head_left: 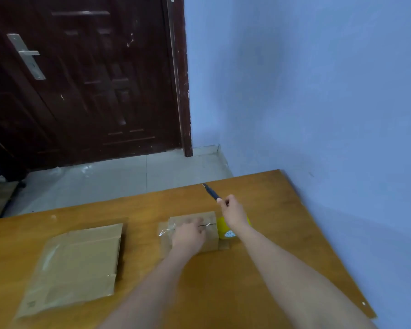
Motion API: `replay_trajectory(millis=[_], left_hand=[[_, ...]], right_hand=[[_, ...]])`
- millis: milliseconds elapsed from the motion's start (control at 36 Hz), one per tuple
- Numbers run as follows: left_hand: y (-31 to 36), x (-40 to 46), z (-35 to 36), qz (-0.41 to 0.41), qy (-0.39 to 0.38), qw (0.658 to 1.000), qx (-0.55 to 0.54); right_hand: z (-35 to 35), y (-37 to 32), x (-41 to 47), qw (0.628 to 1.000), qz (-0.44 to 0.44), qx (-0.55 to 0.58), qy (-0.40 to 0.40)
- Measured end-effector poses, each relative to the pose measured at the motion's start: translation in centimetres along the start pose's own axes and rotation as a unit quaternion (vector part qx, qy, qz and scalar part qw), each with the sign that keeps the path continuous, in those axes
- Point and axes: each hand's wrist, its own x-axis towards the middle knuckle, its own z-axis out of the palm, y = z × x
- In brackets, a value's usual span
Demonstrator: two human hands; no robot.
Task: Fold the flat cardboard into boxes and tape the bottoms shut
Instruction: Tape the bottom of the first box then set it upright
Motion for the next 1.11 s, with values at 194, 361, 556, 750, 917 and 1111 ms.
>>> replay_trajectory(millis=[194, 361, 556, 750, 917, 1111], left_hand=[[0.6, -1.0, 0.7, 0.057, -0.035, 0.982, 0.177], [0.8, -0.8, 1.0, 0.061, -0.023, 0.977, 0.205], [1.0, -0.3, 1.2, 0.060, -0.018, 0.976, 0.208], [0.8, 0.2, 1.5, 0.059, -0.026, 0.975, 0.212], [0.7, 0.1, 1.4, 0.065, -0.028, 0.975, 0.212], [0.4, 0.2, 1.2, 0.074, -0.032, 0.975, 0.207]], right_hand=[[-1.7, 3.1, -2.1, 0.991, 0.038, -0.106, 0.068], [-1.3, 5.2, -3.7, 0.989, 0.042, -0.139, 0.018], [-1.2, 5.6, -5.2, 0.985, 0.034, -0.170, 0.007], [-1.0, 5.5, -5.9, 0.983, 0.025, -0.182, -0.005], [-0.8, 4.9, -5.6, 0.965, -0.005, -0.259, -0.029], [-2.6, 4.2, -5.1, 0.926, 0.000, -0.356, -0.123]])
